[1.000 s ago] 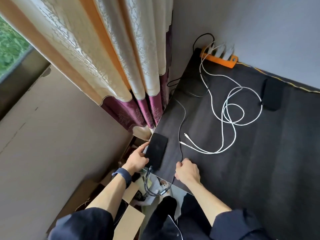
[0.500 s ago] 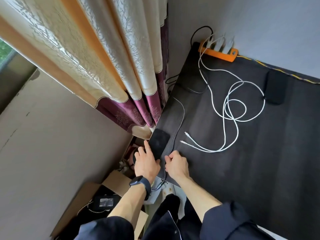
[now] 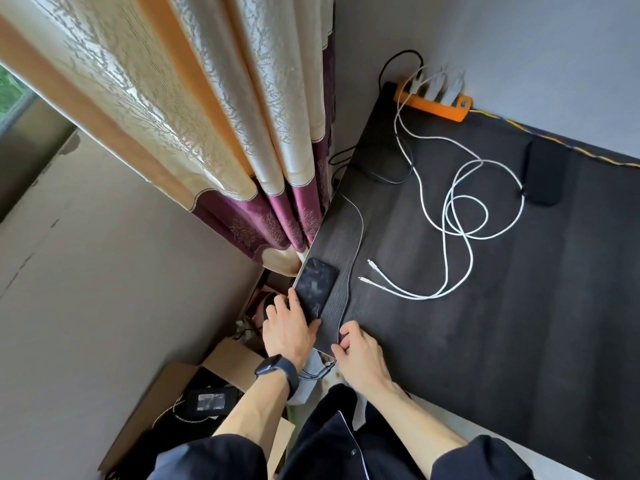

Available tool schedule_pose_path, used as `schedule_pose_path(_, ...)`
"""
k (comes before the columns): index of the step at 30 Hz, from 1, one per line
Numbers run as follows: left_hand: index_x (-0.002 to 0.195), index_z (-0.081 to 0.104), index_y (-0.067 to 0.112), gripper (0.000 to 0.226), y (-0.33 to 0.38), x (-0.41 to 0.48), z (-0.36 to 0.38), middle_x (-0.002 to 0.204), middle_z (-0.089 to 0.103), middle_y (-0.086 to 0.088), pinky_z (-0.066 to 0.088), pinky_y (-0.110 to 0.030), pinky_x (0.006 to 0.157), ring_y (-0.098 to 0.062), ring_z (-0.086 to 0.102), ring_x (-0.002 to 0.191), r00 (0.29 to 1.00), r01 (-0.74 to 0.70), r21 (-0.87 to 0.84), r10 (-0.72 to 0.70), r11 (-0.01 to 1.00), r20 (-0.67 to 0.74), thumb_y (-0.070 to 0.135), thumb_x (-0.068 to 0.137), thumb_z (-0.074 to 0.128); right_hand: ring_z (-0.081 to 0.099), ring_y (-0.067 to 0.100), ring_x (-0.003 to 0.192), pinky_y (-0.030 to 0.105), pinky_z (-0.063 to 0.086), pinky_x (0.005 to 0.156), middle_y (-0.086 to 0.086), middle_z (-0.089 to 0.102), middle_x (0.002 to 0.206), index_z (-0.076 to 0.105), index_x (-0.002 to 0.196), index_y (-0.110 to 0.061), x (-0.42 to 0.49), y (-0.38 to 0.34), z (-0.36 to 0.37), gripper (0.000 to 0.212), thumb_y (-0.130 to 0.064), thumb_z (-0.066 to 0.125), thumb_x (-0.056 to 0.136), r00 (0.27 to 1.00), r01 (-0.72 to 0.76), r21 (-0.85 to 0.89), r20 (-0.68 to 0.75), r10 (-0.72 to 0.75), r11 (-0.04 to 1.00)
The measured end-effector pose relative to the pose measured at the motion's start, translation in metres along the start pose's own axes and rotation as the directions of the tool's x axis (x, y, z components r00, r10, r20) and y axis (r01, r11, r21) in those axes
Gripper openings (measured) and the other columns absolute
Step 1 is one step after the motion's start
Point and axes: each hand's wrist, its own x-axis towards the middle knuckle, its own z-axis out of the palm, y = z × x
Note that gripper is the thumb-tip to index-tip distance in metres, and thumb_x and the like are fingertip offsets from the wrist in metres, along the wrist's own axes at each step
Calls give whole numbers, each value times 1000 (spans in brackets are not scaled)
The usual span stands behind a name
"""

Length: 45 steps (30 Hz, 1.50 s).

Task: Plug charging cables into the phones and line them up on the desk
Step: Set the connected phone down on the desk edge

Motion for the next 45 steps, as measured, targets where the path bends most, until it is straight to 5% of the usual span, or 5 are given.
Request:
schedule_pose_path(14,147,28,17,91,1,-2,6,123,46,-8,50,-41,85,-29,50,108,1000,-25,-8,25,1000,8,67,79,61,59,13,82,29,50,77,-6,62,87,55,107,-17,-6,8,4,28,-32,71,89,998,-37,56,-53,40,998)
schedule_pose_path(24,149,25,14,98,-1,-6,6,132,44,-8,48,-44,92,-29,47,119,1000,-16,-29,17,999,14,73,77,57,64,17,89,31,50,86,-6,57,102,51,117,-20,-21,30,-16,41,-39,70,85,997,-81,18,10,81,997)
schedule_pose_path(30,146,33,18,76,10,-8,-6,140,42,-10,46,-45,96,-32,45,125,995,-97,-79,98,992,19,55,84,58,60,11,104,29,49,92,-7,58,117,53,124,-24,-33,52,-46,35,-35,63,92,995,-96,37,25,95,995)
schedule_pose_path(45,138,50,19,50,272,2,-42,141,45,-3,44,-42,101,-26,44,129,822,-563,-87,568,822,46,34,90,53,56,18,121,35,47,100,-6,60,131,61,127,-27,-29,160,-243,30,-32,58,97,880,-194,191,-400,257,962)
